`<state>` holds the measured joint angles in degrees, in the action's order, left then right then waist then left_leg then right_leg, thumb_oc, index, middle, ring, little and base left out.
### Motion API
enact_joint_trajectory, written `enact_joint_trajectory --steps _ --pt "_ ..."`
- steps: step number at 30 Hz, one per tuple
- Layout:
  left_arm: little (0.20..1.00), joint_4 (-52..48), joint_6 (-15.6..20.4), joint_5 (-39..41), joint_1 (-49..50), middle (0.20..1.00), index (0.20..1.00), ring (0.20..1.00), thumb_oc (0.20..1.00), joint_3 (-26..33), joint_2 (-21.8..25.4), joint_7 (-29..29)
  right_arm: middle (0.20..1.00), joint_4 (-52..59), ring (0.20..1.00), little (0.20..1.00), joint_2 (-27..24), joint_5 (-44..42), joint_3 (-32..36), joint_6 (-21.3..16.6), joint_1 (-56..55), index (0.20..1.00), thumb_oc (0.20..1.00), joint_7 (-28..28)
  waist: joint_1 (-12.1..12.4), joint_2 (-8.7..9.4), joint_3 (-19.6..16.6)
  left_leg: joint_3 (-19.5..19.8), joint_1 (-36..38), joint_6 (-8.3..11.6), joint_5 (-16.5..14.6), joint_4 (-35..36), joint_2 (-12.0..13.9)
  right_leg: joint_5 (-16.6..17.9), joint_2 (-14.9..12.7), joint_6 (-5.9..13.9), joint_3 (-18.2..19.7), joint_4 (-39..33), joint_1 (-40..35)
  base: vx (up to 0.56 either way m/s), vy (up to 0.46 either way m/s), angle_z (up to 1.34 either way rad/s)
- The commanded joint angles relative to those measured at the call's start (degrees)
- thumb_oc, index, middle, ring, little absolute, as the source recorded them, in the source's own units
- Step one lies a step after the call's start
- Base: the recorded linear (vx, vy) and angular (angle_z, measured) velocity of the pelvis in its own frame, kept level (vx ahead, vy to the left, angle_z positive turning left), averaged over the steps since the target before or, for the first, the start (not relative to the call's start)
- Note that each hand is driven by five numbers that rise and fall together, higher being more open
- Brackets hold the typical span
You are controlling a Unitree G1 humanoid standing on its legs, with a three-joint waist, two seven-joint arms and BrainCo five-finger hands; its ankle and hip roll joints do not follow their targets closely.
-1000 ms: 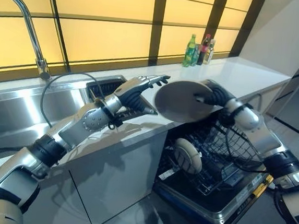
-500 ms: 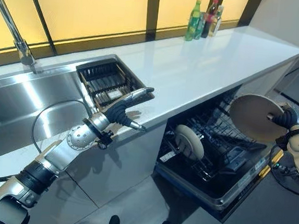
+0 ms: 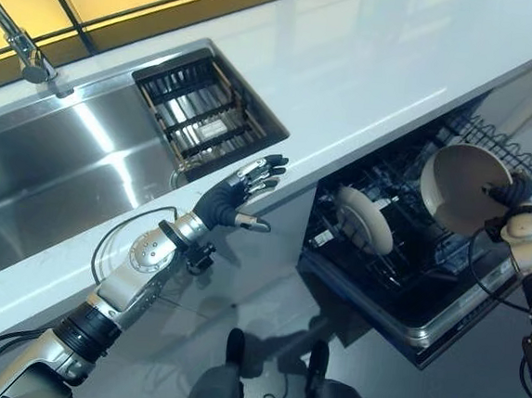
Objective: Pick up plates and place into dishwasher.
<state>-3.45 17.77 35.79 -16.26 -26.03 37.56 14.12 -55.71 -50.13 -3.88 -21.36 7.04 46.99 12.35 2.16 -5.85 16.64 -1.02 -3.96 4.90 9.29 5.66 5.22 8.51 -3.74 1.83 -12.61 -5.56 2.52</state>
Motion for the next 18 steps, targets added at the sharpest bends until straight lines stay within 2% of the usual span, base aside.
enact_joint_trajectory --steps 1,9,12,18 --pt "1.0 -4.3 3.5 5.3 -8.3 1.0 1.0 1.0 1.0 -2.1 4.1 -0.7 0.2 -1.3 0.2 0.2 -3.6 -2.9 -4.3 -1.4 14.6 0.2 0.2 -0.4 2.8 0.02 6.1 -1.1 -2.0 -1.68 -7.9 -1.0 -4.1 -5.9 -1.6 2.8 -0.2 1.9 2.3 -0.1 -0.04 0.11" --pt "1.0 -4.3 3.8 7.9 -11.3 1.0 1.0 1.0 1.0 -2.4 5.7 -0.9 0.2 -5.7 0.2 0.2 -0.7 -1.9 -9.8 -1.9 20.8 0.2 0.2 -4.4 3.8 -1.54 8.2 -0.6 -4.9 -1.49 -6.7 -0.7 -4.6 -5.5 -2.3 2.48 -2.0 2.8 5.9 -0.08 -0.023 0.08" --pt "1.0 -4.3 4.3 8.9 -12.3 1.0 1.0 1.0 1.0 -2.4 6.2 -0.6 0.2 -7.1 0.2 0.2 0.8 -1.4 -11.3 -1.7 21.8 0.2 0.2 -9.3 4.2 -1.99 8.6 -0.4 -5.4 -1.45 -6.4 -0.7 -4.9 -5.6 -2.5 2.45 -2.6 3.2 6.5 -0.05 -0.008 0.03" --pt "1.0 -3.8 3.6 9.9 -13.0 1.0 1.0 1.0 1.0 -1.4 5.6 0.6 0.2 -9.3 0.2 0.2 3.0 -1.8 -13.4 -2.3 21.5 0.2 0.2 -14.3 4.8 -2.14 8.6 -0.7 -5.1 -1.51 -6.4 -0.7 -4.9 -5.5 -3.1 2.47 -3.3 3.6 6.6 -0.01 0.0 0.0"
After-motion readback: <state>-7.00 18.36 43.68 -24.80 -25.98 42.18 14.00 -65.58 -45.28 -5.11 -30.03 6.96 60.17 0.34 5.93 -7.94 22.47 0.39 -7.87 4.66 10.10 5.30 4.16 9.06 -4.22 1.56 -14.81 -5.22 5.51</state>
